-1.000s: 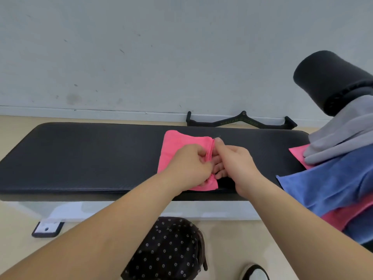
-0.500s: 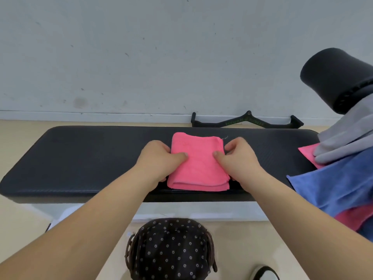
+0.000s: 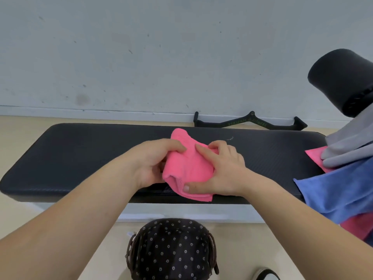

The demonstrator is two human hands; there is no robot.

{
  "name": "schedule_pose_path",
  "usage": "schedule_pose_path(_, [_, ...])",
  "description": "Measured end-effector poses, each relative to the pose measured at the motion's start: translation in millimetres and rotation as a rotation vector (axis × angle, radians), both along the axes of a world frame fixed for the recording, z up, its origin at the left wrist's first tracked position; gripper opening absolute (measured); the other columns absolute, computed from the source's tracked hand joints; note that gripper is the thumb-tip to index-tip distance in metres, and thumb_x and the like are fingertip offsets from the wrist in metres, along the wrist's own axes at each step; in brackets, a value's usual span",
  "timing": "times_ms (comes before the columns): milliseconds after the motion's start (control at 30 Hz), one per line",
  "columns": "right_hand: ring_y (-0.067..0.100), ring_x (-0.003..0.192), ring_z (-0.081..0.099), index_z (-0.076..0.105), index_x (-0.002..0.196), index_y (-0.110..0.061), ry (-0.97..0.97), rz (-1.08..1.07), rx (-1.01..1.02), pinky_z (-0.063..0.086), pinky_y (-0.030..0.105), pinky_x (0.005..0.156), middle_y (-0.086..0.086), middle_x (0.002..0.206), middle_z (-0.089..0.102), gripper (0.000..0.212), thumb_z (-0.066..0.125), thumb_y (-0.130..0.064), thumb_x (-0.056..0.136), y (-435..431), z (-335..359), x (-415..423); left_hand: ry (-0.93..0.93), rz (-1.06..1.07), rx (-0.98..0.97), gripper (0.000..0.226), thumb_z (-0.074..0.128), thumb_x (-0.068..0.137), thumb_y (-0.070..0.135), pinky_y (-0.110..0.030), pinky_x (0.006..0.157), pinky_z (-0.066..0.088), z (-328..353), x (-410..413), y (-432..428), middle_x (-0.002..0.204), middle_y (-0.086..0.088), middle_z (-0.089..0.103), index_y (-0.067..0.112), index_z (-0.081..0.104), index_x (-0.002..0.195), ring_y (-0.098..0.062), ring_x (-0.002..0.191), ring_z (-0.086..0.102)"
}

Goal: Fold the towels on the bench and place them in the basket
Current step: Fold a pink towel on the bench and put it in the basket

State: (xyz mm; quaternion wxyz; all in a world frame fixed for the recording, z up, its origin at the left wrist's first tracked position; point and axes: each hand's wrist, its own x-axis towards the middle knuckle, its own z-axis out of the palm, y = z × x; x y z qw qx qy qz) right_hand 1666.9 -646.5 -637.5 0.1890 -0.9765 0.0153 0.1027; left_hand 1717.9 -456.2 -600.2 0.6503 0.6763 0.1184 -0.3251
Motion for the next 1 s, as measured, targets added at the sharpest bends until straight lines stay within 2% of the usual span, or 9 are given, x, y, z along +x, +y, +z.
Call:
schedule_pose_path(167, [0.018,0.155,-0.002,0.007,0.157,-0.054,0.017,0.007,0.026,-0.003,0.049,0.125,-0.004,0.164,0.009,0.124,0.069,-0.091,0.056,3,-7,3,-0.272,-0.019,0.166,0.022,0.077,0.085,0.023,-0.044,0.083,0.064,-1,-4,-14,0.095,-0.007,0.079,0.014,0.073,0.105,-0.025,0.089,0.077])
schedule_pose_path(300, [0.014,0.152,0.011,0.025,0.147,-0.053,-0.086,-0.009,0.061,0.004,0.048,0.124,-0.013,0.155,0.024,0.118,0.067,-0.094,0.044,5,-11,0,-0.545,-0.124,0.278,0.020,0.074,0.086,0.022,-0.025,0.063,0.055,2,-16,-30,0.083,0.006,0.070,0.025,0.071,0.105,-0.008,0.076,0.070])
schedule_pose_path(400, [0.008,0.145,0.024,0.034,0.140,-0.055,-0.123,0.013,0.101,0.013,0.047,0.123,-0.021,0.145,0.034,0.110,0.064,-0.091,0.040,4,-5,-4,-0.708,-0.246,0.425,0.017,0.070,0.086,0.021,-0.029,0.065,0.055,0,-24,-44,0.074,0.007,0.062,0.022,0.071,0.103,-0.010,0.070,0.063])
schedule_pose_path(500, [0.006,0.137,0.038,0.056,0.127,-0.049,-0.124,0.011,0.273,0.032,0.039,0.117,-0.020,0.140,0.045,0.076,0.082,-0.058,0.057,-15,1,-4,-0.856,-0.326,0.571,0.005,0.066,0.087,0.022,-0.028,0.060,0.049,-6,-28,-54,0.060,0.009,0.055,0.018,0.065,0.089,-0.010,0.062,0.057])
schedule_pose_path(567, [0.008,0.139,0.039,0.068,0.118,-0.042,-0.142,-0.047,0.382,0.037,0.037,0.116,-0.011,0.141,0.051,0.051,0.080,-0.033,0.069,-31,0,-6,-0.914,-0.371,0.662,0.017,0.065,0.089,0.030,-0.033,0.059,0.047,-12,-32,-60,0.065,0.007,0.056,0.018,0.055,0.081,-0.015,0.066,0.057])
schedule_pose_path(733, [0.001,0.113,0.052,0.076,0.112,-0.019,-0.224,-0.173,0.349,0.038,0.021,0.097,-0.006,0.117,0.064,0.024,0.059,-0.012,0.096,-45,-1,-19,-0.845,-0.502,0.719,0.029,0.049,0.101,0.022,-0.033,0.053,0.033,-20,-33,-70,0.071,-0.001,0.051,0.018,0.041,0.074,-0.019,0.063,0.046])
schedule_pose_path(833, [0.018,0.081,0.056,0.063,0.075,-0.001,-0.232,-0.333,0.494,0.041,0.032,0.071,0.013,0.082,0.062,0.041,0.058,-0.033,0.101,-39,6,-20,-0.699,-0.452,0.530,0.015,0.044,0.098,0.011,-0.039,0.060,0.054,-14,-34,-67,0.075,-0.010,0.065,0.014,0.054,0.087,-0.023,0.060,0.058])
schedule_pose_path(933, [0.016,0.121,0.056,0.062,0.063,-0.005,-0.217,-0.296,0.423,0.046,0.037,0.093,0.012,0.096,0.068,0.051,0.064,-0.044,0.095,-27,-1,-16,-0.459,-0.212,0.251,0.034,0.061,0.096,0.010,-0.026,0.054,0.053,-9,-36,-56,0.071,-0.008,0.071,0.021,0.062,0.127,-0.016,0.052,0.060])
schedule_pose_path(1000, [0.015,0.137,0.047,0.065,0.064,-0.006,-0.230,-0.266,0.373,0.041,0.034,0.100,0.004,0.098,0.070,0.048,0.066,-0.043,0.095,-23,-5,-14,-0.631,-0.176,0.450,0.043,0.075,0.089,0.025,-0.024,0.062,0.049,-11,-28,-48,0.083,0.002,0.068,0.021,0.060,0.129,-0.010,0.066,0.062])
